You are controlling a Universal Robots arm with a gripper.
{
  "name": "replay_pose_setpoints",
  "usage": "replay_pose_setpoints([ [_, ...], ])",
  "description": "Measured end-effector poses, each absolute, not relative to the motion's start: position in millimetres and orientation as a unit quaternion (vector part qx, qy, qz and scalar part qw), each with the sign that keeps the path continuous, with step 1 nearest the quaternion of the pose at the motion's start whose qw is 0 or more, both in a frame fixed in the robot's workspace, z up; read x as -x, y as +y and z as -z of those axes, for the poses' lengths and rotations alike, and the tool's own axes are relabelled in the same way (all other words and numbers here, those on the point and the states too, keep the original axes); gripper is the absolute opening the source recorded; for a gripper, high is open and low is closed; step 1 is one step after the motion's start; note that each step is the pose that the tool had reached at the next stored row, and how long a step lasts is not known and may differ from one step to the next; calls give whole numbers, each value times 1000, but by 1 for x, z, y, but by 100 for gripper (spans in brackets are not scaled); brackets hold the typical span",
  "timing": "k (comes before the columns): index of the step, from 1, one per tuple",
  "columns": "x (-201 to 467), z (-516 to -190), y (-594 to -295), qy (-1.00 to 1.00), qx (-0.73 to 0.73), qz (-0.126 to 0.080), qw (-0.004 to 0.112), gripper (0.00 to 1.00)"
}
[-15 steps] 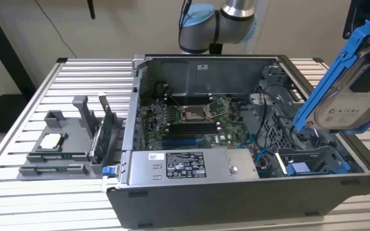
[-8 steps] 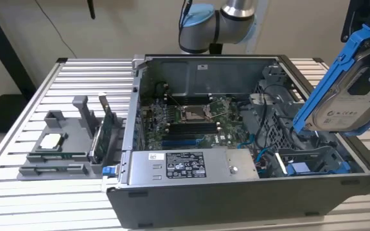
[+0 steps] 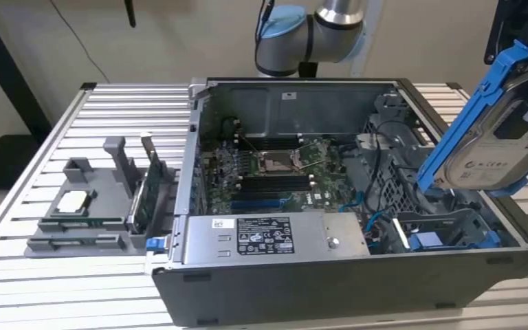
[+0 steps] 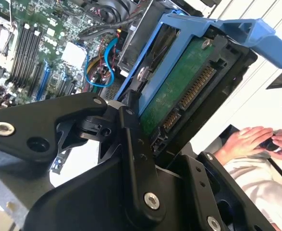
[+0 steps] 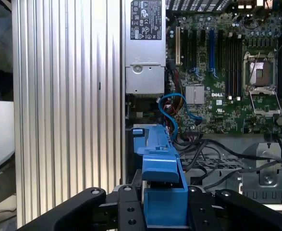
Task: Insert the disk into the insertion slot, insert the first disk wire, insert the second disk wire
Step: 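Insert the disk into the insertion slot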
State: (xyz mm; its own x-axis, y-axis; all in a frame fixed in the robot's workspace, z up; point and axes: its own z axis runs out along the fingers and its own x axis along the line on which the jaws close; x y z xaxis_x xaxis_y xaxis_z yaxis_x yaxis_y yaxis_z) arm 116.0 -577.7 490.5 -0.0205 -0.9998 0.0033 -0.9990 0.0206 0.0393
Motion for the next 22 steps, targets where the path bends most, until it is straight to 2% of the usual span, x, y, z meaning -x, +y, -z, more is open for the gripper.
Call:
replay_pose_setpoints([
  [22, -116, -483, -578, -714, -700, 13, 15, 33],
])
